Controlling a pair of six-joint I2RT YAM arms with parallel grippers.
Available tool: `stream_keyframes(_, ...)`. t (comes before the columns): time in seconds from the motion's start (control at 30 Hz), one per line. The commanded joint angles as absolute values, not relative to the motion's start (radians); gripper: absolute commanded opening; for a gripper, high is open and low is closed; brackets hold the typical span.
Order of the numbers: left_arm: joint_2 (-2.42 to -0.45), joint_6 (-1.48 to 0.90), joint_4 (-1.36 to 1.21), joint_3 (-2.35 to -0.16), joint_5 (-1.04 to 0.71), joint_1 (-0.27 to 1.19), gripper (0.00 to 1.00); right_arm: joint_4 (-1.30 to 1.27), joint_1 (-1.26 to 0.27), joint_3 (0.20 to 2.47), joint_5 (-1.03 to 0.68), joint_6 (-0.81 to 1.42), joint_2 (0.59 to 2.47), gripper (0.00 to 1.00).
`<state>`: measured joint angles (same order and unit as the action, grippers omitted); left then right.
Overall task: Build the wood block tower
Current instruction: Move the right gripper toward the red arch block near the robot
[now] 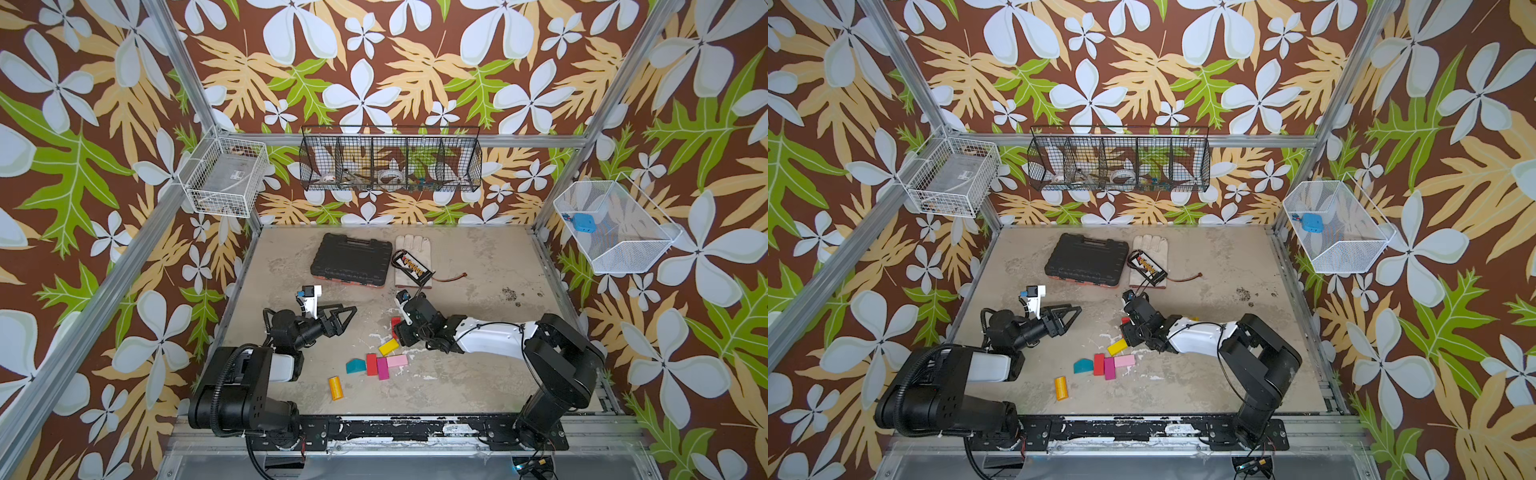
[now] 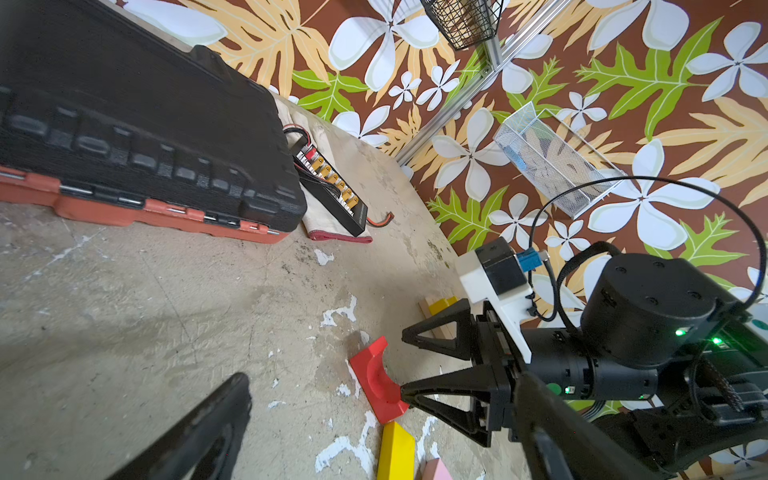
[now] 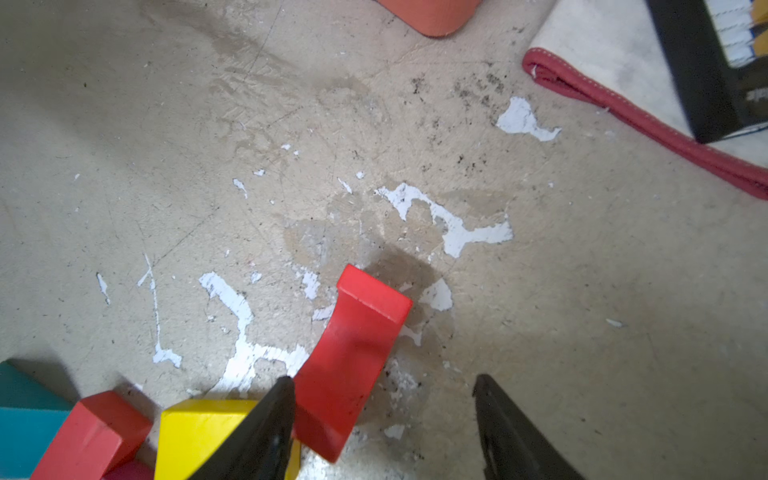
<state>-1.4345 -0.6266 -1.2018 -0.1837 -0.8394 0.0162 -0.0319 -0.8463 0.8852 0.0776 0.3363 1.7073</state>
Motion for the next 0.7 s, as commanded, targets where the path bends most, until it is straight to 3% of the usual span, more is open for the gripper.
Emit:
stream_keyframes(0.0, -1.437, -0.629, -1.239, -0.189, -0.855, 0.017, 1.0, -0.015, -0.85, 0.881, 0.052, 0.324, 1.706, 0.69)
stream_keyframes(0.3, -1.44, -0.63, -1.243, -0.189, -0.857, 0.017, 1.0, 0.008, -0.869, 0.91, 0.078, 0.318, 1.735, 0.69)
stream_keyframes(0.37, -1.442, -0.632, -1.244, -0.191, -0.859, 0.018, 1.0, 0.078, -0.87, 0.957, 0.169, 0.347, 1.801, 0.69)
stream_keyframes(0.67, -1.446, -0.634, -1.249, -0.191, -0.861, 0.018, 1.0, 0.103, -0.867, 0.932, 0.267, 0.382, 1.765, 0.69)
